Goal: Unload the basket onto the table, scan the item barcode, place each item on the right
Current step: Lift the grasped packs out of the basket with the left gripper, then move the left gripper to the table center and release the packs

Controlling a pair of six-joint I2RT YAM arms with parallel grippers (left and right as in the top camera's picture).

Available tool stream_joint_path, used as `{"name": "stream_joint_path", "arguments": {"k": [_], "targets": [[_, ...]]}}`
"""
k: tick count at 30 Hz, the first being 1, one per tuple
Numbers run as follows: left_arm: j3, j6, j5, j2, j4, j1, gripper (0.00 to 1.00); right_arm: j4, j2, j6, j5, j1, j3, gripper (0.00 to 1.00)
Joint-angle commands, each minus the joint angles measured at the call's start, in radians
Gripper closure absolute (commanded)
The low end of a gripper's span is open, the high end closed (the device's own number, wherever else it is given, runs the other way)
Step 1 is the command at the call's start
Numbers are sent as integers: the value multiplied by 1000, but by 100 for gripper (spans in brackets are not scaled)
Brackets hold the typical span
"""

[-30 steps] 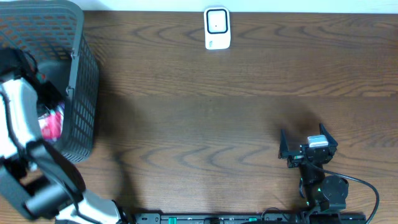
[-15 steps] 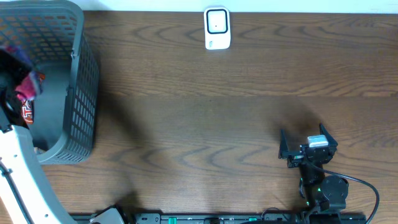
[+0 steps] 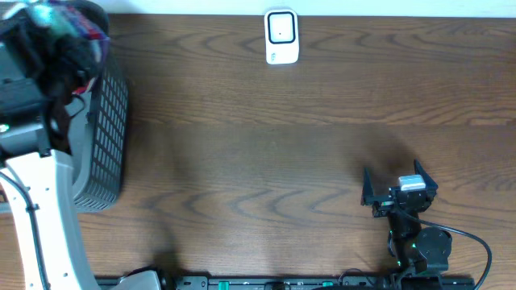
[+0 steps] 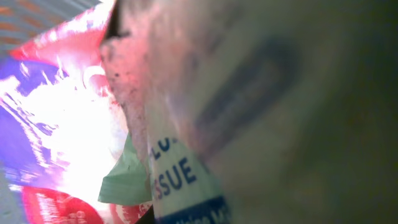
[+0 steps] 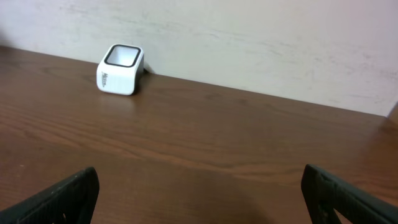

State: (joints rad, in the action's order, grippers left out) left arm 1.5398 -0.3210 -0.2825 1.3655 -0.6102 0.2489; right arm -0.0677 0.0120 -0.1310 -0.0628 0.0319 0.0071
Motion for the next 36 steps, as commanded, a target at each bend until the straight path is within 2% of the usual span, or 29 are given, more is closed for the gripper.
{"name": "stream_joint_path", "arguments": {"k": [1, 6, 12, 24, 30, 32, 33, 34, 36], "targets": [[11, 63, -39, -8, 6, -96, 93, -4, -5, 14, 2, -6, -1, 1], [11, 108, -38, -1, 6, -256, 93, -4, -5, 14, 2, -6, -1, 1], [0, 107, -38, 41, -6, -395, 93, -4, -5, 14, 2, -6, -1, 1], [-1, 106, -39, 336, -113, -615, 93, -4, -5, 14, 2, -6, -1, 1], [1, 107, -39, 404, -79, -685, 92, -4, -5, 14, 2, -6, -1, 1], [6, 107, -39, 383, -51, -681, 83, -4, -5, 14, 2, -6, -1, 1], [10, 107, -39, 367, -39, -674, 71, -4, -5, 14, 2, -6, -1, 1], [10, 107, -39, 347, -26, -667, 65, -4, -5, 14, 2, -6, -1, 1], [10, 107, -39, 306, -5, -649, 64, -4, -5, 14, 2, -6, -1, 1]]}}
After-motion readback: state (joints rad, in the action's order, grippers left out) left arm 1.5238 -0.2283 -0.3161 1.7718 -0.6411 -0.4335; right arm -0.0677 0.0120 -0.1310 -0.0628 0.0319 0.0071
